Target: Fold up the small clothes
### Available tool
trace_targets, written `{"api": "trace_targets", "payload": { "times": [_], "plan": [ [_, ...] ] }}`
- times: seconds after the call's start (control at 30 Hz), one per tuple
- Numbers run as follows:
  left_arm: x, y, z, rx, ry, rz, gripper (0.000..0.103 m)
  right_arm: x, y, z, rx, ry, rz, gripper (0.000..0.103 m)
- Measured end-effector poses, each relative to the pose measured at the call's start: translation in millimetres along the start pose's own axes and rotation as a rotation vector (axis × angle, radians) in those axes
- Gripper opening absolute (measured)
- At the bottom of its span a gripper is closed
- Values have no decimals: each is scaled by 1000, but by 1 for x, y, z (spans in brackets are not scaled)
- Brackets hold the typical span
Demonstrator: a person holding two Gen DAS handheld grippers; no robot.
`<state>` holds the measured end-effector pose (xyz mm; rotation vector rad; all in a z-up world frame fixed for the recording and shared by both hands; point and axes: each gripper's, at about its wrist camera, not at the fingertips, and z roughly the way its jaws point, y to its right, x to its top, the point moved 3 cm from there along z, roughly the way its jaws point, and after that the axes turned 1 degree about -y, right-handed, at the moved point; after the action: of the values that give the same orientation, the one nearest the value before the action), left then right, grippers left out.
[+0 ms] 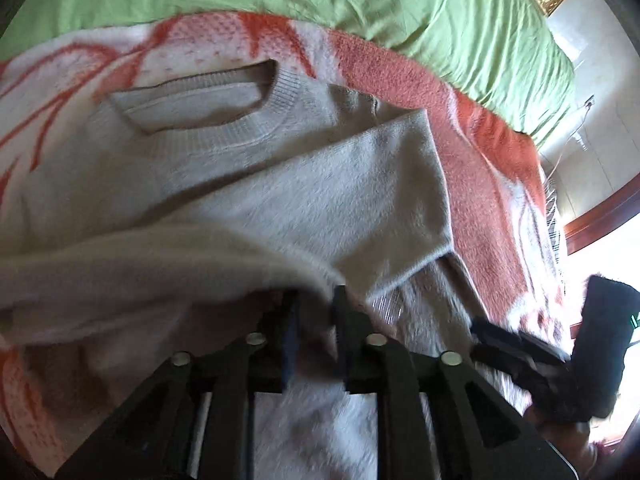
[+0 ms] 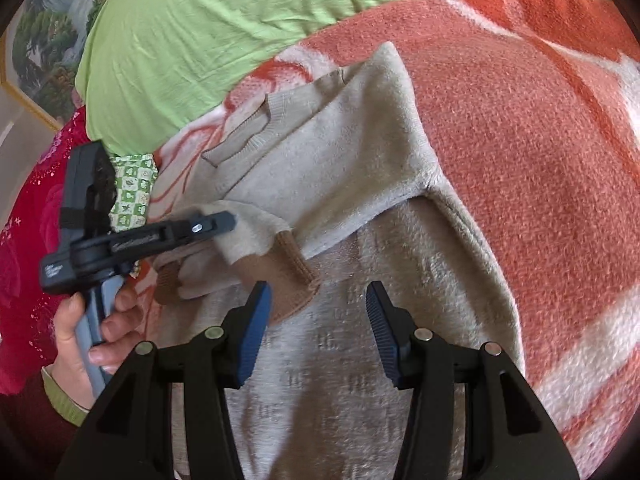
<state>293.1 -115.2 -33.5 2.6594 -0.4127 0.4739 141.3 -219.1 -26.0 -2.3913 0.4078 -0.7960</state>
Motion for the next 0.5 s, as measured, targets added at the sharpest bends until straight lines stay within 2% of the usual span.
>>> {"api": "trace_targets", "payload": {
  "times": [0.07, 0.1, 0.17, 0.27, 0.33, 0.4, 0.43, 0.47, 0.5],
  "plan": [
    [-19, -11, -26, 35, 35, -2, 38, 1, -6, 7, -2, -11, -34, 51],
    [-30, -22, -40, 76, 63, -11, 44, 1, -12, 11, -3, -17, -67, 52],
    [-51, -48, -64, 180, 99, -44, 51, -1, -28, 20, -8, -29, -141, 56],
    [-75, -103, -75, 378, 96, -113, 52, -8, -58, 39, -30, -50, -313, 68],
    [-80, -130, -67, 433, 66, -177, 52, -14, -77, 57, -60, -61, -440, 73],
    [-82, -154, -65, 468, 81, -240, 52, -22, -87, 80, -140, -81, -569, 72],
    [-81, -164, -66, 488, 97, -271, 52, -23, -88, 93, -195, -110, -618, 60],
    [-80, -171, -66, 490, 113, -305, 52, -23, -88, 104, -215, -156, -644, 42],
    [-77, -178, -64, 476, 122, -340, 53, -19, -88, 109, -209, -215, -638, 5]
  ]
}}
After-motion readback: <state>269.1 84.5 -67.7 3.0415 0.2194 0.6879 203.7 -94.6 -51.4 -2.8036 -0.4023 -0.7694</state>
